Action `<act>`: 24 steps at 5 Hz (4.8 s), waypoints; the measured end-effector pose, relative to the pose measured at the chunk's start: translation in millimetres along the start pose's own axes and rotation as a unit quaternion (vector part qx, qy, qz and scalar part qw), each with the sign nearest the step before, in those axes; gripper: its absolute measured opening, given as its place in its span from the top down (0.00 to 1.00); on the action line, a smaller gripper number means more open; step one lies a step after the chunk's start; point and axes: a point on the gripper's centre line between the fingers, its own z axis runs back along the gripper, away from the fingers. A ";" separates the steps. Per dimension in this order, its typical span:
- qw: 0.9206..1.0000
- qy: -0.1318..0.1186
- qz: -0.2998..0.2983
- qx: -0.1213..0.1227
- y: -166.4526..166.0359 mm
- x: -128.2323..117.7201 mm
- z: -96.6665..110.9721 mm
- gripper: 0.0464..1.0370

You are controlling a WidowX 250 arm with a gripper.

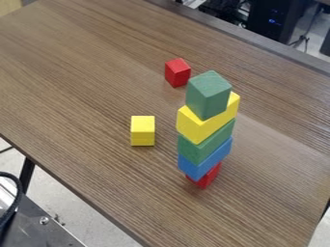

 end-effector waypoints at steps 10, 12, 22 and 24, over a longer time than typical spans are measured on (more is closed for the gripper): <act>0.990 0.048 -0.115 -0.066 -43.9 -53.6 -35.7 0.04; 0.986 0.056 -0.139 -0.066 -54.8 -58.8 -38.3 0.04; 0.999 0.023 0.004 -0.038 -1.1 -37.7 -21.8 0.46; 0.971 0.069 0.229 0.005 77.6 -55.9 -7.6 0.46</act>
